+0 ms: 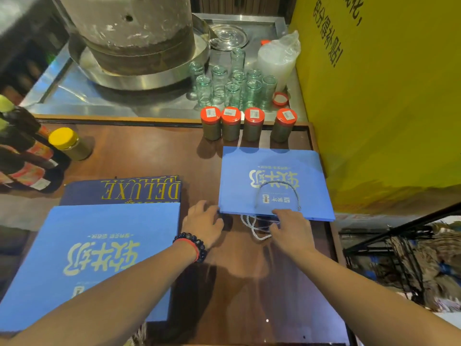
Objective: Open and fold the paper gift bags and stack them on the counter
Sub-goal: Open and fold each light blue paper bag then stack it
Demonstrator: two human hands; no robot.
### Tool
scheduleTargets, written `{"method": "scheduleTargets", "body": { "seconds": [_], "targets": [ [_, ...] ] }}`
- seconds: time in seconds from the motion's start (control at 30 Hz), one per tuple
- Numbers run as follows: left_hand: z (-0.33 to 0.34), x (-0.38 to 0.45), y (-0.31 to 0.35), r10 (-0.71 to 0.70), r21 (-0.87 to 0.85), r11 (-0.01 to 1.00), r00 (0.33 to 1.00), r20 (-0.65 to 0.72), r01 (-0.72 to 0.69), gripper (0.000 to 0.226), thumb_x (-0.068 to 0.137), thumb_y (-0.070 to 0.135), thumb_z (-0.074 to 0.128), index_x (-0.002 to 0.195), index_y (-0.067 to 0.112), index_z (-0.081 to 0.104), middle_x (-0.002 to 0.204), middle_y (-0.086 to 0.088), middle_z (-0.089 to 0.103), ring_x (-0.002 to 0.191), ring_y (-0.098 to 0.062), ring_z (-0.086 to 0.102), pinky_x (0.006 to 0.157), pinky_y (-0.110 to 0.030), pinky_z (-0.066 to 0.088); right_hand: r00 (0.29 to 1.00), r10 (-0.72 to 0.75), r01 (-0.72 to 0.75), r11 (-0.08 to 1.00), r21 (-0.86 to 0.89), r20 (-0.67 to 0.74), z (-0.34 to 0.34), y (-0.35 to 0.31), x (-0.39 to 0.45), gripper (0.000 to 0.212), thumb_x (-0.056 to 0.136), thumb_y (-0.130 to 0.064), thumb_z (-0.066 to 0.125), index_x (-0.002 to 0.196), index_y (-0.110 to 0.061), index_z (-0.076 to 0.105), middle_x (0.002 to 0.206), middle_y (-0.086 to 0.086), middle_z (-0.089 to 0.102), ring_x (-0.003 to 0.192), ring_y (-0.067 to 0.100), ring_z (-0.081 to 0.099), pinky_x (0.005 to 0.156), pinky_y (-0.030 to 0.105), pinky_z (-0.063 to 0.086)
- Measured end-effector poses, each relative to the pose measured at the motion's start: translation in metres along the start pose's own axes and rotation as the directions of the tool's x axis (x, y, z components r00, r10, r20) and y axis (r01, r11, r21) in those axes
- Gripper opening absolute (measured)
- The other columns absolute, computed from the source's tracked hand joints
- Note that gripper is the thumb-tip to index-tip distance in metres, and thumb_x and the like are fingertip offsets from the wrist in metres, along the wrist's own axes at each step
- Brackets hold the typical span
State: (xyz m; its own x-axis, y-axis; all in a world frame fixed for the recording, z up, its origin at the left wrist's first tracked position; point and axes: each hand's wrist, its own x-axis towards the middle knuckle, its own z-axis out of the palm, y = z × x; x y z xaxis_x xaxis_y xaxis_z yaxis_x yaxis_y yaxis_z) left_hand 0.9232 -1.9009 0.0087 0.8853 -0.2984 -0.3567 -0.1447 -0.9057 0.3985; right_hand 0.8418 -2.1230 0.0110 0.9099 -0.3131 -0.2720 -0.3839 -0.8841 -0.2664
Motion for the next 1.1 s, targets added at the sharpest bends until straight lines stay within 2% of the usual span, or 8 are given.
{"method": "scheduleTargets", "body": {
  "seconds": [0.1, 0.23, 0.37, 0.5, 0.57, 0.63, 0.8, 1.1],
  "targets": [
    [-0.025, -0.013, -0.034, -0.006, 0.04, 0.999, 1.0, -0.018, 0.007, 0.046, 0.095, 0.039, 0.045, 0.139, 0.026, 0.046, 0.154, -0.006, 0.027, 0.14, -0.027, 0.025, 0.111, -0.039, 0.03, 0.991, -0.136, 0.136, 0.988, -0.077, 0.01, 0.005, -0.054, -0.008, 0.028, 0.083, -0.03, 0.047, 0.104, -0.019, 0.061, 0.104, 0.002, 0.065, 0.096, 0.031, 0.055, 0.074, 0.039, 0.041],
    [-0.059, -0.033, -0.089, -0.025, 0.108, 0.994, 0.999, -0.04, 0.029, 0.047, 0.094, 0.036, 0.046, 0.14, 0.025, 0.045, 0.154, -0.008, 0.027, 0.141, -0.027, 0.023, 0.11, -0.04, 0.031, 0.977, -0.208, 0.211, 0.973, -0.092, 0.04, 0.016, -0.129, -0.018, 0.043, 0.078, -0.036, 0.035, 0.107, -0.019, 0.062, 0.105, 0.003, 0.065, 0.097, 0.032, 0.056, 0.073, 0.038, 0.039],
    [-0.09, -0.055, -0.157, -0.063, 0.149, 0.986, 0.996, -0.064, 0.072, 0.047, 0.094, 0.033, 0.047, 0.14, 0.026, 0.046, 0.153, -0.008, 0.029, 0.14, -0.027, 0.024, 0.108, -0.039, 0.032, 0.969, -0.238, 0.245, 0.961, -0.126, 0.066, 0.035, -0.192, -0.031, 0.026, 0.084, -0.031, 0.042, 0.103, -0.019, 0.057, 0.108, 0.003, 0.06, 0.1, 0.031, 0.052, 0.07, 0.037, 0.029],
    [-0.118, -0.076, -0.23, -0.159, 0.192, 0.968, 0.986, -0.04, 0.164, 0.047, 0.094, 0.035, 0.047, 0.14, 0.026, 0.045, 0.154, -0.007, 0.027, 0.139, -0.029, 0.025, 0.107, -0.041, 0.033, 0.978, -0.158, 0.178, 0.972, -0.155, 0.137, 0.058, -0.231, -0.045, 0.037, 0.09, -0.032, 0.044, 0.126, -0.023, 0.051, 0.121, 0.004, 0.057, 0.108, 0.031, 0.053, 0.08, 0.038, 0.039],
    [-0.124, -0.088, -0.262, -0.211, 0.234, 0.948, 0.976, -0.049, 0.216, 0.046, 0.093, 0.039, 0.047, 0.138, 0.028, 0.045, 0.153, -0.008, 0.027, 0.136, -0.031, 0.029, 0.106, -0.043, 0.035, 0.969, -0.082, 0.109, 0.988, -0.106, 0.232, 0.068, -0.24, -0.052, 0.046, 0.092, -0.032, 0.044, 0.136, -0.022, 0.042, 0.128, 0.008, 0.052, 0.113, 0.034, 0.054, 0.088, 0.04, 0.044],
    [-0.125, -0.101, -0.287, -0.287, 0.242, 0.926, 0.957, -0.045, 0.289, 0.048, 0.092, 0.047, 0.046, 0.137, 0.032, 0.039, 0.153, -0.01, 0.023, 0.134, -0.034, 0.028, 0.105, -0.045, 0.032, 0.947, -0.023, 0.024, 1.0, 0.001, 0.32, 0.073, -0.246, -0.059, 0.048, 0.092, -0.032, 0.045, 0.138, -0.019, 0.036, 0.125, 0.011, 0.051, 0.11, 0.035, 0.055, 0.087, 0.042, 0.048],
    [-0.119, -0.12, -0.32, -0.407, -0.024, 0.91, 0.904, 0.127, 0.413, 0.066, 0.094, 0.044, 0.047, 0.15, 0.036, 0.014, 0.16, -0.009, 0.001, 0.142, -0.038, 0.015, 0.111, -0.051, 0.027, 0.924, 0.054, -0.108, 0.986, 0.124, 0.379, 0.076, -0.261, -0.074, 0.049, 0.09, -0.032, 0.05, 0.133, -0.018, 0.03, 0.111, 0.012, 0.052, 0.097, 0.036, 0.056, 0.078, 0.042, 0.05],
    [-0.131, -0.123, -0.315, -0.352, -0.293, 0.892, 0.935, 0.03, 0.345, 0.063, 0.089, 0.028, 0.058, 0.147, 0.024, 0.032, 0.151, -0.014, 0.027, 0.135, -0.038, 0.033, 0.109, -0.049, 0.034, 0.935, 0.144, -0.224, 0.949, 0.224, 0.325, 0.071, -0.267, -0.083, 0.066, 0.092, -0.03, 0.052, 0.15, -0.017, 0.021, 0.126, 0.015, 0.052, 0.103, 0.034, 0.056, 0.078, 0.039, 0.05]
  ]
}}
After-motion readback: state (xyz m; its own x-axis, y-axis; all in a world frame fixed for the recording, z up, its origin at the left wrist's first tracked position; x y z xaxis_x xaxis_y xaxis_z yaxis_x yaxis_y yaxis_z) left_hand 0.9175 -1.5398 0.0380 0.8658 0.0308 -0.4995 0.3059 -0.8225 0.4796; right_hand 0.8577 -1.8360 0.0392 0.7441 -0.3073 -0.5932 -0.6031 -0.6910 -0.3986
